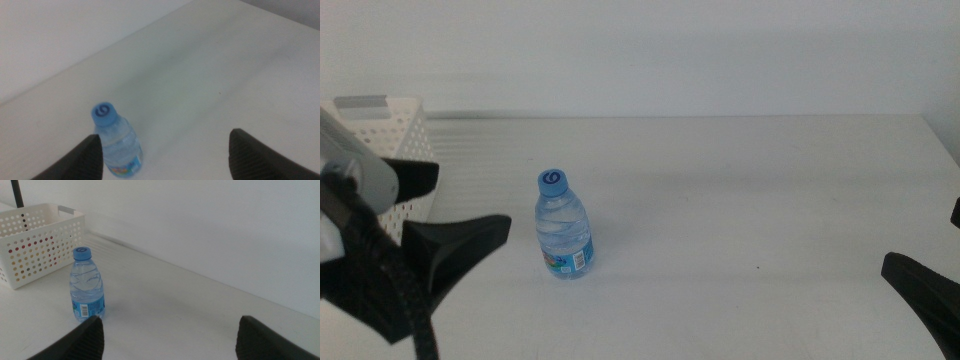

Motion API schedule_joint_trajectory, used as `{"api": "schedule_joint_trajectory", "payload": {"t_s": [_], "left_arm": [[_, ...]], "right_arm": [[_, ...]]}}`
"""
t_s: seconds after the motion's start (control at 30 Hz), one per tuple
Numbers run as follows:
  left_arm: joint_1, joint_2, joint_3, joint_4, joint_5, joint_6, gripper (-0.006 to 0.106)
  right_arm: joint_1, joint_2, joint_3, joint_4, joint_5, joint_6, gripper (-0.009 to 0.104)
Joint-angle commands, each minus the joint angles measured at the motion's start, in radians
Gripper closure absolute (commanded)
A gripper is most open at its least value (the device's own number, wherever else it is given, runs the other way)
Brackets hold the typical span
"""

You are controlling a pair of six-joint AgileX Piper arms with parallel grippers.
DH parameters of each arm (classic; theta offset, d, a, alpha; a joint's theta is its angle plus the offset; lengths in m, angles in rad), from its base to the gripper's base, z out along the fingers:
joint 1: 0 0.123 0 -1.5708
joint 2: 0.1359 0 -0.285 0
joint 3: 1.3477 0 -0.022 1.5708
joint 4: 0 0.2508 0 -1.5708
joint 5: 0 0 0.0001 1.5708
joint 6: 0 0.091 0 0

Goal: Use arms to grab the bottles and put them into the dustbin to the left of the table.

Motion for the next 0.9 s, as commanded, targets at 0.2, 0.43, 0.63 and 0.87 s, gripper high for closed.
{"api": "schedule_joint_trajectory", "payload": {"t_s": [0.2, 0.43, 0.63, 0.87], "left_arm": [[-0.004, -0.004, -0.027, 0.019, -0.197, -0.014, 0.023], [-0.004, -0.002, -0.026, -0.01, -0.242, -0.018, 0.022], [-0.004, 0.05, -0.022, -0.055, -0.261, -0.027, 0.022], [-0.004, 0.106, -0.023, -0.01, -0.403, -0.041, 0.022]], "right_arm": [[-0.009, 0.003, -0.027, 0.0, -0.074, -0.016, 0.018], [-0.009, 0.003, -0.027, 0.0, -0.074, -0.016, 0.018], [-0.009, 0.003, -0.027, 0.0, -0.074, -0.016, 0.018], [-0.009, 0.003, -0.027, 0.0, -0.074, -0.016, 0.018]]}}
